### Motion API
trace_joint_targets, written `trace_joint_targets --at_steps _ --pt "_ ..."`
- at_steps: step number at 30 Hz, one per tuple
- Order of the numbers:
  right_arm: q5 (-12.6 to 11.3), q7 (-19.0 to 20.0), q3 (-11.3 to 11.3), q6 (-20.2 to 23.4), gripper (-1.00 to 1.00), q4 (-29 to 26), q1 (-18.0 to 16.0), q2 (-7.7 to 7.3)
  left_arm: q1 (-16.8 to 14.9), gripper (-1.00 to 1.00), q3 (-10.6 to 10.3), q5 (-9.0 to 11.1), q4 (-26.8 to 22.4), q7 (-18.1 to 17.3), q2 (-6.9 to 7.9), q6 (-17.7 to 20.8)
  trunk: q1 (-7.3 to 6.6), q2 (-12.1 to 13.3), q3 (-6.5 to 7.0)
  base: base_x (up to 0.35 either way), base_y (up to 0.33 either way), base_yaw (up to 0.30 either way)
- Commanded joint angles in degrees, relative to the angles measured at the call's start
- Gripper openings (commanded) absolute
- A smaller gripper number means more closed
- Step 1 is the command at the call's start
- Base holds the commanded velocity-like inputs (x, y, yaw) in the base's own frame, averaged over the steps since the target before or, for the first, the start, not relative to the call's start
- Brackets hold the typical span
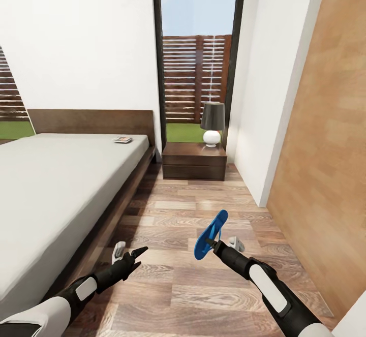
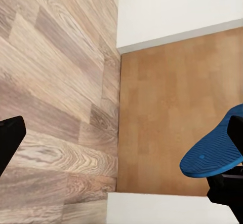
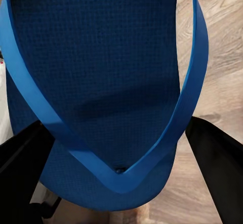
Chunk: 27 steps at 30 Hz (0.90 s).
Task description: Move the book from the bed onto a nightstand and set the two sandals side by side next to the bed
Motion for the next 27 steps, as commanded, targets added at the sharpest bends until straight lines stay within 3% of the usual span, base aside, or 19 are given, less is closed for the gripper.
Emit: trace_joint_targets --at_steps 1,27 --pt "-0.3 0.1 0.1 0.1 -1.0 0.0 0.0 -0.05 0.0 1.0 -0.4 0.6 0.0 -0.1 0.03 0.4 -0.01 0.0 -0.06 0.0 0.0 0.0" --pt "-0.3 0.0 -0.2 0.3 -1.0 0.1 0.0 -0.08 0.0 1.0 -0.4 0.6 0.1 0.2 -0.06 -0.4 -0.01 0.0 -0.06 0.0 0.0 0.0"
